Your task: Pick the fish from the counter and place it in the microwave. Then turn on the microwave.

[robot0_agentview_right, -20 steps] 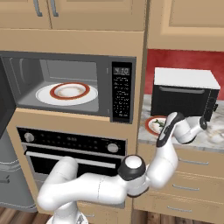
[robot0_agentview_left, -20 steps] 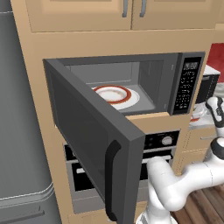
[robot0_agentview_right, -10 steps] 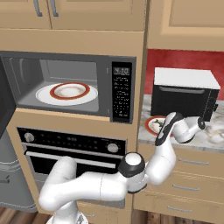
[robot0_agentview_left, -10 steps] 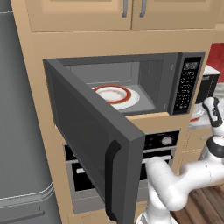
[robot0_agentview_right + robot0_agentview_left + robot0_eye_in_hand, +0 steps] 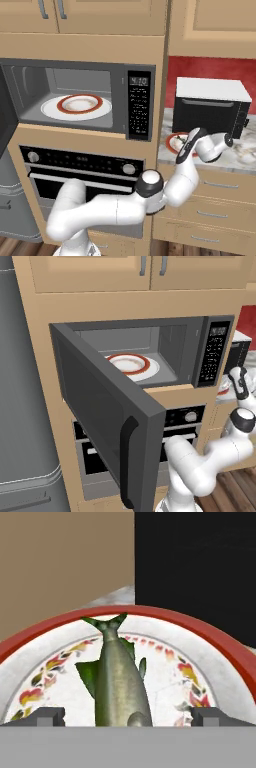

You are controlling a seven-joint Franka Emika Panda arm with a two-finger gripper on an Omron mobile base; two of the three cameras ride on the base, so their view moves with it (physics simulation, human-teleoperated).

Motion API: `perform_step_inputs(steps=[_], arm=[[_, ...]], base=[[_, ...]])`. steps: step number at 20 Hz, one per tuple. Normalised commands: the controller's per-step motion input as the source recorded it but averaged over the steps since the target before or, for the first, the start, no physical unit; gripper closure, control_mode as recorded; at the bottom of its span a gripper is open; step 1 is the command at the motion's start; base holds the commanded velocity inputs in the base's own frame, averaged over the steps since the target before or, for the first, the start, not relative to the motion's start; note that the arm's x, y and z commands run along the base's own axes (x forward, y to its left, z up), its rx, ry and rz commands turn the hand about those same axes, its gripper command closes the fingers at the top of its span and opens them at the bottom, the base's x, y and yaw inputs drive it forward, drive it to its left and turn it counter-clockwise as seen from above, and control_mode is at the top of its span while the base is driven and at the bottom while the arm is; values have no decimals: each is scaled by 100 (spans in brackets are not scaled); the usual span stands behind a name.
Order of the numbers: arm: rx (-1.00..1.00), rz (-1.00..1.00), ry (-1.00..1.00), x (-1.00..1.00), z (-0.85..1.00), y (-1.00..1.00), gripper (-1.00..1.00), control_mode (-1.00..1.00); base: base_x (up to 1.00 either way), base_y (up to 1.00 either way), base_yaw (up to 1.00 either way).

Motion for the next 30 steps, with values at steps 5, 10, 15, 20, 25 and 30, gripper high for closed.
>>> perform_step_inputs(steps=[5,10,15,20,25,30], arm=[[0,0,6,16,-11,-10,-100,-100],[0,0,7,11,-10,-10,100,-100],[0,0,2,1,-5,-15,100,-100],[0,0,0,-10,19,-11,100,-100],[0,0,0,-27,29,-7,100,-100],[3,2,0,-45,23,1,100,-100]], base=[[0,0,0],[0,0,0],[0,0,0],[0,0,0],[0,0,0],[0,0,0]])
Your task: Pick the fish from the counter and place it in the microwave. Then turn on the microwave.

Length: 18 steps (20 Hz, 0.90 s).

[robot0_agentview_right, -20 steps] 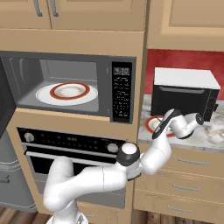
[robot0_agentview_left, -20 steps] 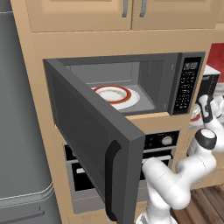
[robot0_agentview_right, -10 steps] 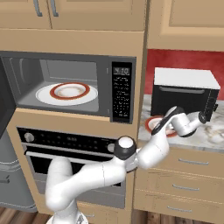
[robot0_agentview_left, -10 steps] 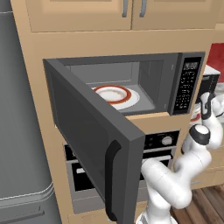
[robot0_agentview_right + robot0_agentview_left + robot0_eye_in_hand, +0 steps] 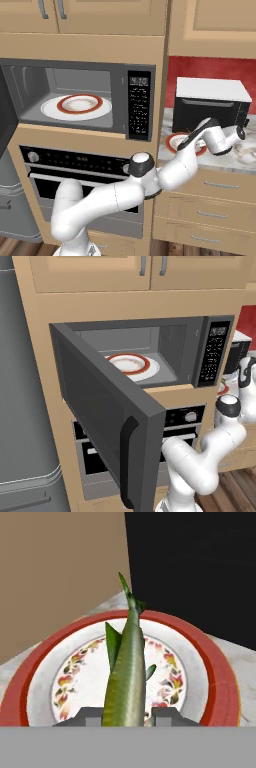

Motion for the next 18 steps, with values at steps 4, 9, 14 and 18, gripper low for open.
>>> perform_step_inputs(steps=[4,9,14,18], arm=[[4,3,1,-46,19,3,100,-100],[1,1,1,-45,20,5,100,-100],[0,2,1,-48,21,6,100,-100],[0,1,0,-53,16,12,100,-100]], base=[[0,0,0],[0,0,0],[0,0,0],[0,0,0]])
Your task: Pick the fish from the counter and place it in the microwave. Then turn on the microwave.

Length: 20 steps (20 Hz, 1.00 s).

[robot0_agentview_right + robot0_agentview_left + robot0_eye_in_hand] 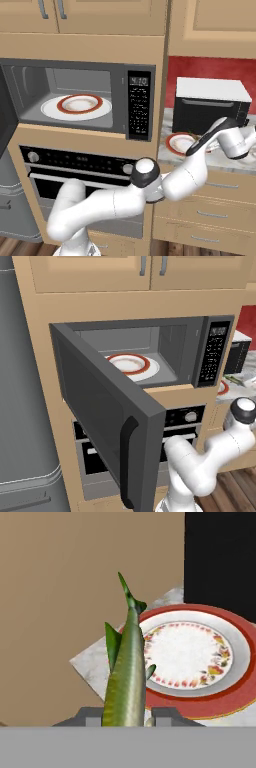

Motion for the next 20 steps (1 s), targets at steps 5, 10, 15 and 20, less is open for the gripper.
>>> perform_step_inputs(steps=[5,10,15,20], arm=[[0,1,0,-54,13,20,100,-100],[0,2,0,-53,13,27,100,-100],[0,2,0,-52,12,32,100,-100],[0,1,0,-52,12,36,100,-100]], base=[[0,0,0],[0,0,0],[0,0,0],[0,0,0]])
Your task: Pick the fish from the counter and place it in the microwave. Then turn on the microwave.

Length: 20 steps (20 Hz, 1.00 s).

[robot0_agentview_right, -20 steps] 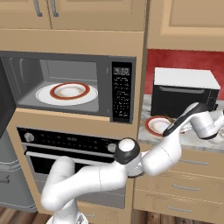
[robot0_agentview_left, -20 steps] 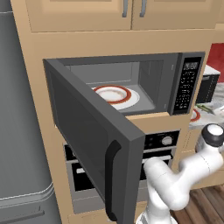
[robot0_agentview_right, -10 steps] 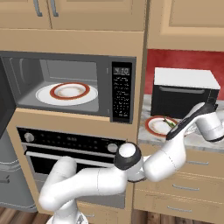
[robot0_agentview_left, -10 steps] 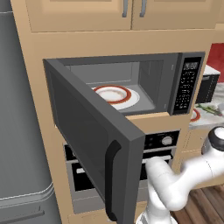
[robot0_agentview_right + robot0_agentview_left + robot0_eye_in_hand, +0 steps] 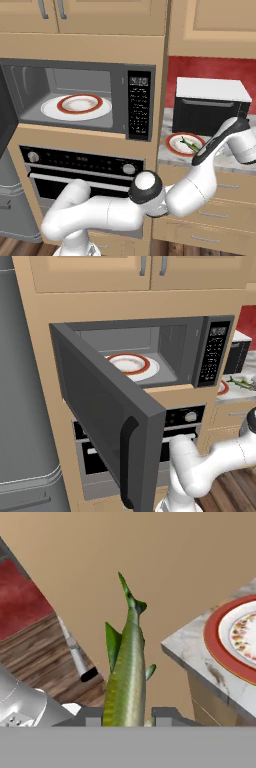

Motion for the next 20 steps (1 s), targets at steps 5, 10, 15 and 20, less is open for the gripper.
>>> perform_step_inputs(steps=[5,10,15,20], arm=[[0,1,0,-52,16,38,100,-100],[0,0,0,-47,23,41,100,-100],[-1,0,-2,-50,21,37,100,-100],[-6,-6,-11,-49,24,34,100,-100]], base=[[0,0,0],[0,0,0],[0,0,0],[0,0,0]])
